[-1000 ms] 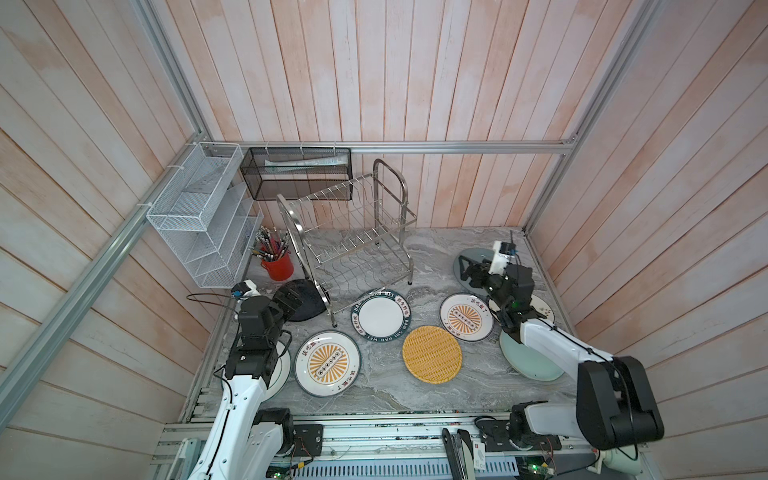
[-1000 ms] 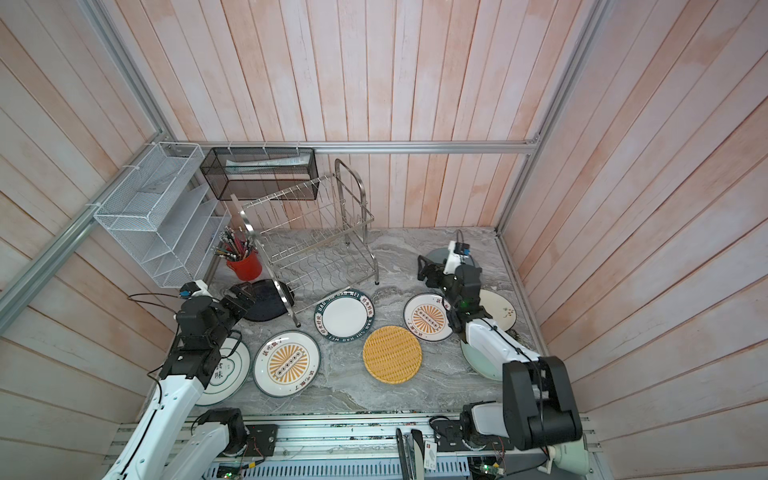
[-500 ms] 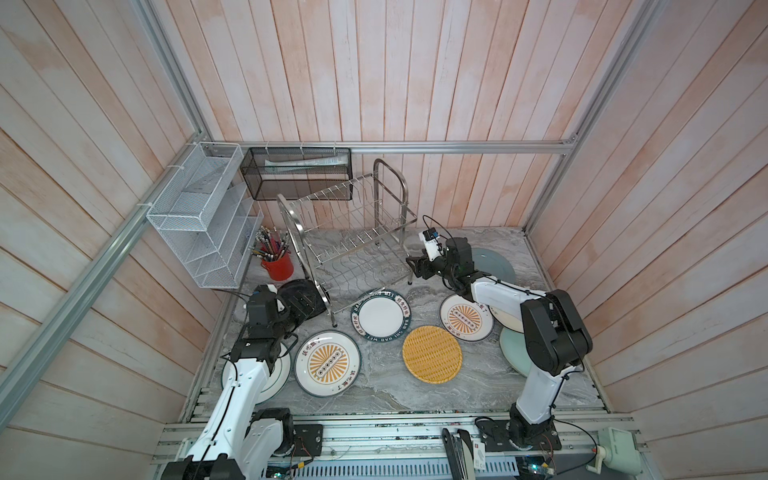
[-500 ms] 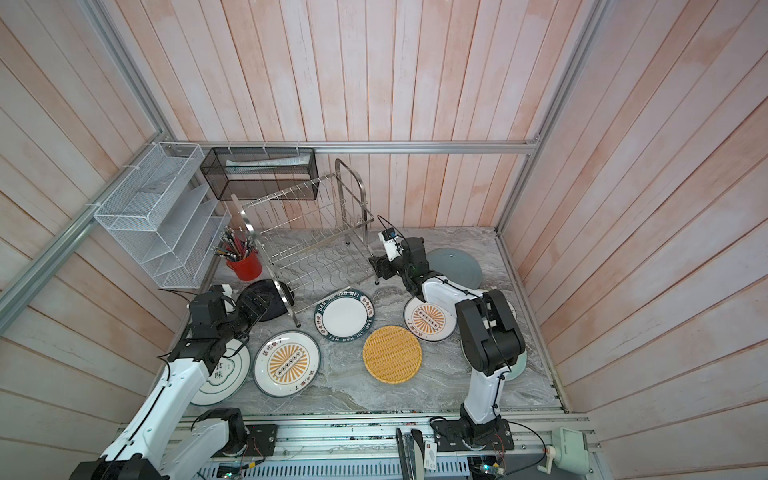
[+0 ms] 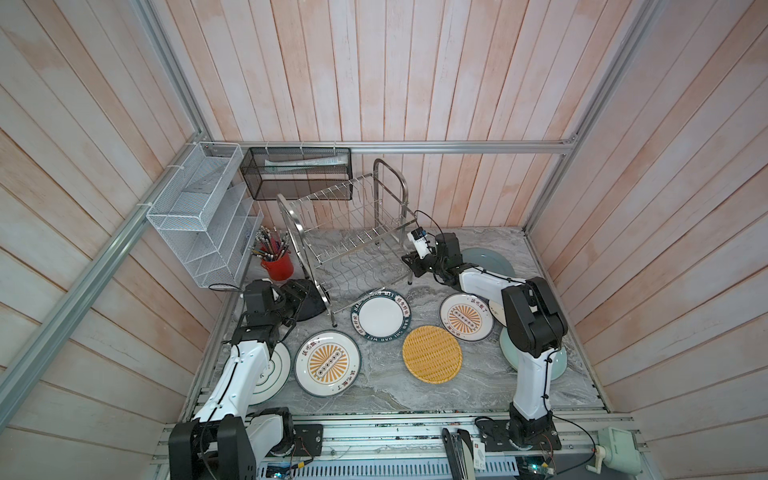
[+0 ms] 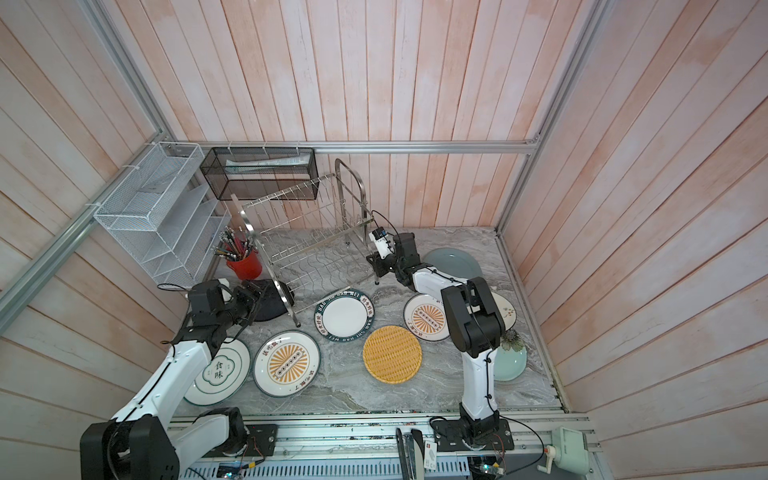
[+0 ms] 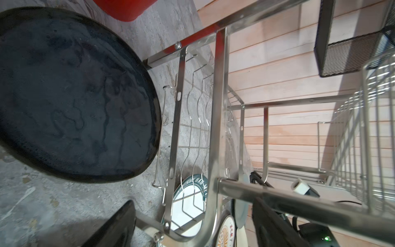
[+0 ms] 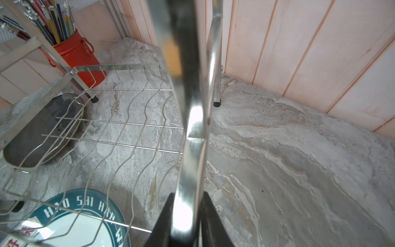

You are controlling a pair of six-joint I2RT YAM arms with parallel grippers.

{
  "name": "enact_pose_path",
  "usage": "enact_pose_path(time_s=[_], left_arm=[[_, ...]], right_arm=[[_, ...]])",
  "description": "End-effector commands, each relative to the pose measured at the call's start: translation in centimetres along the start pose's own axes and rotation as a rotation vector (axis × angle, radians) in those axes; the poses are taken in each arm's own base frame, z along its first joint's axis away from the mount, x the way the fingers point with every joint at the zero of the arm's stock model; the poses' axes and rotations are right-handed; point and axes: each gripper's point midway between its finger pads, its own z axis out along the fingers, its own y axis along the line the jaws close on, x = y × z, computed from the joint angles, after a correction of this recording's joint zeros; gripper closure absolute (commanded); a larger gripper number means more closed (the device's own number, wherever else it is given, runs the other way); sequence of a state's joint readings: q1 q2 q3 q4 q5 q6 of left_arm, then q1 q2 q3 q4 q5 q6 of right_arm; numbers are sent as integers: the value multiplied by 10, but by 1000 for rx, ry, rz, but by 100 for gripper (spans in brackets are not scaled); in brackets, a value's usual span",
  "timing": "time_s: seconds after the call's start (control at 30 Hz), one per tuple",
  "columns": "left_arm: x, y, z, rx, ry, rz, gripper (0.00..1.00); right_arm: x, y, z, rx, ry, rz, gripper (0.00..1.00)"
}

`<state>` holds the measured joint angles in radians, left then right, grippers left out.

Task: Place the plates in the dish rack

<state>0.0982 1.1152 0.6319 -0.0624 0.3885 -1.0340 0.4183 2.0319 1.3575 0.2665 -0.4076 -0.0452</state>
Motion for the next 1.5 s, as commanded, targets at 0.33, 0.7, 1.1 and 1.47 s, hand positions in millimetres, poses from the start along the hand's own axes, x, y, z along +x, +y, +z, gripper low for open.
enact_pose_path(time_s=[0.33,0.7,1.1,1.47], left_arm=[[10,-25,58,67,123,11,19],[27,-51,102,99,223,68,19],[54,-83,147,126,327,148,19],[64,-105,180,151,387,175,19]], right_arm=[[-14,-8,-22,104,-60,24,100],[-7,-47,-75,409,-106,166,100],[16,-72,-139,563,-164,272,100],[24,-96,-174,687,-199,405,100]])
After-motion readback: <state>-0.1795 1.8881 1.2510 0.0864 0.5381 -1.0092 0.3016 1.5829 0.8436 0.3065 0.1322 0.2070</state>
